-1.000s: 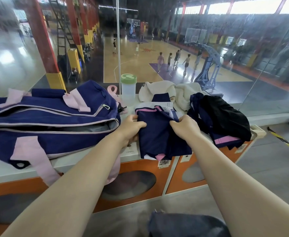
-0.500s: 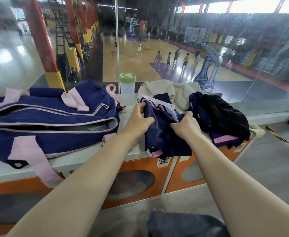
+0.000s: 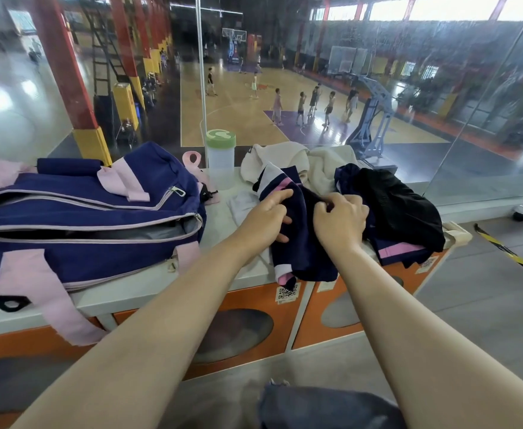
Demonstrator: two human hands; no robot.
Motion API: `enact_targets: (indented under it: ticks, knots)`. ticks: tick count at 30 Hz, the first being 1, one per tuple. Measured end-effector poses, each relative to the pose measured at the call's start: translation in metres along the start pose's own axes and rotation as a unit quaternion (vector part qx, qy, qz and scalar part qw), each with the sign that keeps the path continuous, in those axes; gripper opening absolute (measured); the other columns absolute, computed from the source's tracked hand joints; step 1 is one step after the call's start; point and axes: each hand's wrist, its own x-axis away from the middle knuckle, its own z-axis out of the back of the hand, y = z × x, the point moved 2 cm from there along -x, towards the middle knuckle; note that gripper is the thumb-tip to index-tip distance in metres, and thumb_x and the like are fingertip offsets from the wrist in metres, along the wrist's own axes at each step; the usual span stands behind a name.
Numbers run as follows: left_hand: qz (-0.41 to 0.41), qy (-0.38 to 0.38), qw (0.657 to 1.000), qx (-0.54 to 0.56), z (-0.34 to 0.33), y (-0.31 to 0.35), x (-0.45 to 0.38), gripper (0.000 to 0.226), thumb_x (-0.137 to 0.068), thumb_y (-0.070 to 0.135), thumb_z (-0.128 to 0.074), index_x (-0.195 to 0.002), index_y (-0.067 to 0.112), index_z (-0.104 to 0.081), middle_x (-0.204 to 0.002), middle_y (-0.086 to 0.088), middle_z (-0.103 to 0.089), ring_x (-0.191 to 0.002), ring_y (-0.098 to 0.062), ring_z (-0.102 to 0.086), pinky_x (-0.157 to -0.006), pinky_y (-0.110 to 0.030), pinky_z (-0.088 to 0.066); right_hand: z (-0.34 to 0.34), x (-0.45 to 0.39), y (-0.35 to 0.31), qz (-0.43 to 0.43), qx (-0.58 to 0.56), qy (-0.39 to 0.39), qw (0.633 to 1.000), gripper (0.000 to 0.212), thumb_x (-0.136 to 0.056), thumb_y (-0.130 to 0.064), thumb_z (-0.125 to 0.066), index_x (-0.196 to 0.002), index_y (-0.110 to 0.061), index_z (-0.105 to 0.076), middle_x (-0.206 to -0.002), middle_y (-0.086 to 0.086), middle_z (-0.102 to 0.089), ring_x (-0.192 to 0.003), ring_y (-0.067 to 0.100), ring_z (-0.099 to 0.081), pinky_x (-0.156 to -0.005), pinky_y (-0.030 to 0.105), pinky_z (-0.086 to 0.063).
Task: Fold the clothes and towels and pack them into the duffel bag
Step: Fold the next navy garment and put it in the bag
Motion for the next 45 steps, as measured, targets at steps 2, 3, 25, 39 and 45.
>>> enact_targets:
  ticks: [2,3,25,39,45]
  knots:
    - [0.009,-0.001,0.999,0.047,-0.002,-0.001,-0.004,0.054,-0.096,0.008,-0.029,-0.147,0.026,-0.038,-0.139,0.009,-0.046,-0.107,-0.014,-0.059,-0.068,-0.025,-0.056,0.002,0.001,-0.006,0.012,-0.139,-0.013,0.99,0.026,-0.094,-0.033,-0.048,-0.095,-0.016,-0.067,-0.099,0.001,-0.062,-0.099,0.022,-0.055,-0.075,0.024,-0.039]
    - [0.017,0.001,0.997,0.075,-0.003,-0.001,-0.006,0.055,-0.096,0.007,-0.029,-0.147,0.026,-0.039,-0.142,0.01,-0.045,-0.108,-0.015,-0.059,-0.066,-0.025,-0.055,0.002,0.003,-0.011,0.016,-0.167,-0.038,0.985,0.027,-0.094,-0.039,-0.049,-0.092,-0.018,-0.065,-0.089,-0.004,-0.063,-0.089,0.017,-0.058,-0.067,0.021,-0.039]
    - [0.1,0.074,0.988,0.094,0.012,-0.029,-0.024,0.014,-0.095,0.017,-0.049,-0.089,0.015,-0.061,-0.083,-0.003,-0.061,-0.073,-0.013,-0.056,-0.071,-0.023,-0.047,-0.018,0.006,-0.019,-0.028,-0.201,-0.227,0.953,0.019,-0.089,-0.015,-0.05,-0.103,-0.015,-0.063,-0.101,0.016,-0.068,-0.09,0.031,-0.065,-0.07,0.038,-0.052]
    - [0.103,0.07,0.889,0.441,0.028,-0.048,-0.026,0.056,-0.085,0.03,-0.071,-0.135,0.01,-0.054,-0.123,-0.019,-0.066,-0.112,-0.031,-0.065,-0.084,-0.04,-0.058,-0.023,0.028,-0.045,-0.007,-0.264,-0.307,0.914,0.026,-0.086,-0.004,-0.05,-0.093,-0.022,-0.067,-0.1,0.015,-0.071,-0.096,0.033,-0.067,-0.09,0.05,-0.054]
    - [0.073,0.118,0.886,0.443,0.026,-0.049,-0.03,0.046,-0.087,-0.002,-0.063,-0.132,0.001,-0.053,-0.112,-0.019,-0.068,-0.088,-0.026,-0.07,-0.066,-0.031,-0.058,-0.029,0.024,-0.036,-0.032,-0.08,-0.211,0.974,0.017,-0.077,-0.026,-0.049,-0.089,-0.023,-0.062,-0.104,0.008,-0.062,-0.1,0.03,-0.055,-0.076,0.033,-0.045]
